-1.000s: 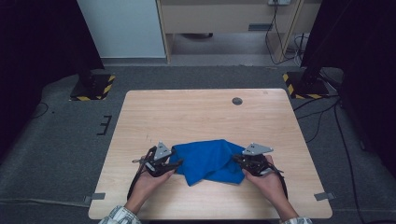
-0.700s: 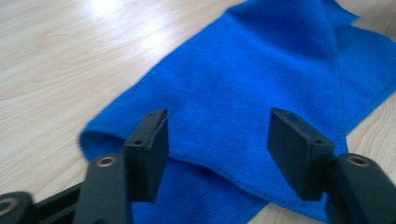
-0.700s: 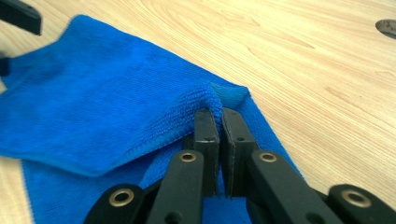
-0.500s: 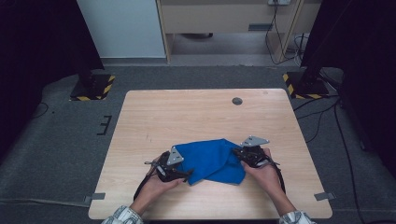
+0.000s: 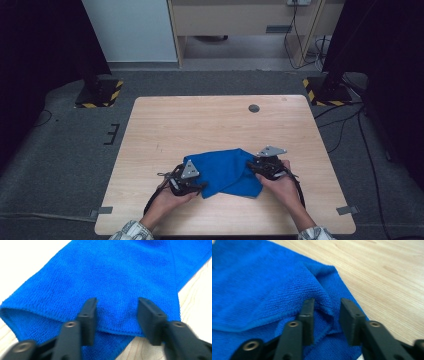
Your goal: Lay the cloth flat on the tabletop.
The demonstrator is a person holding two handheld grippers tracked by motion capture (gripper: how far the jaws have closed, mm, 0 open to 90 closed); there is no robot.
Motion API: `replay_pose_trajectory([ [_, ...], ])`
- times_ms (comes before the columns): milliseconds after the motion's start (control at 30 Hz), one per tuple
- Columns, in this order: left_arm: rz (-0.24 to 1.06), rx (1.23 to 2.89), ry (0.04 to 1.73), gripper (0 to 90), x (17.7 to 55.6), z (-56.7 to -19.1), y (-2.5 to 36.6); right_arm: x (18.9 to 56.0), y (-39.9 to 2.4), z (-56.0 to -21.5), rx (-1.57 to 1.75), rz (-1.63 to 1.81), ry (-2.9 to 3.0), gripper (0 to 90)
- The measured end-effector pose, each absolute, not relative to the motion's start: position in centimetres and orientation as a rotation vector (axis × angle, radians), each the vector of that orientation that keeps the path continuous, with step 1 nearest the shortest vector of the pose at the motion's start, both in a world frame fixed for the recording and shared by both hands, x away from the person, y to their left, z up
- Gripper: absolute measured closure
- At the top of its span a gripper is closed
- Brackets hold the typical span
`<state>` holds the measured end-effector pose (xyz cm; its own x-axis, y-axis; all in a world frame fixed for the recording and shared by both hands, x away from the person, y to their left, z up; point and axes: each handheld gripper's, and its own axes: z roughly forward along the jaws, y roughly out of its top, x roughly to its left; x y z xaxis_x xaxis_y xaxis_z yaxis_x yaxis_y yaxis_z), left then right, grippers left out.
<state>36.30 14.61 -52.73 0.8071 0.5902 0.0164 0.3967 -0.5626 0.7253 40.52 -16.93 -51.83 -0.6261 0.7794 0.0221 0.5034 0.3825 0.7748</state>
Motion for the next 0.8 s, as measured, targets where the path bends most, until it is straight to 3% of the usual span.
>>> replay_pose_trajectory([
  [33,0.338,2.241,0.723,57.3,36.3,-52.7,14.6,40.5,-16.9,-51.8,1.118,1.107,2.300,58.7],
  [67,0.345,2.246,0.719,64.5,36.3,-52.7,14.4,40.0,-17.1,-51.2,1.113,1.132,2.281,54.6],
  [133,0.356,2.254,0.717,67.7,36.3,-52.6,14.4,39.7,-17.2,-51.0,1.107,1.136,2.275,53.1],
  [200,0.379,2.265,0.715,78.8,36.4,-52.5,14.2,39.0,-17.6,-50.7,1.103,1.135,2.271,49.7],
  [267,0.382,2.268,0.717,82.6,36.5,-52.5,14.2,38.9,-17.8,-50.7,1.115,1.134,2.268,49.0],
  [567,0.485,2.123,0.780,86.0,37.5,-50.2,15.4,38.6,-17.9,-51.4,1.100,1.072,2.306,47.8],
  [800,0.568,2.062,0.844,87.1,40.8,-49.1,15.5,38.6,-17.7,-51.3,1.132,1.123,2.303,47.5],
])
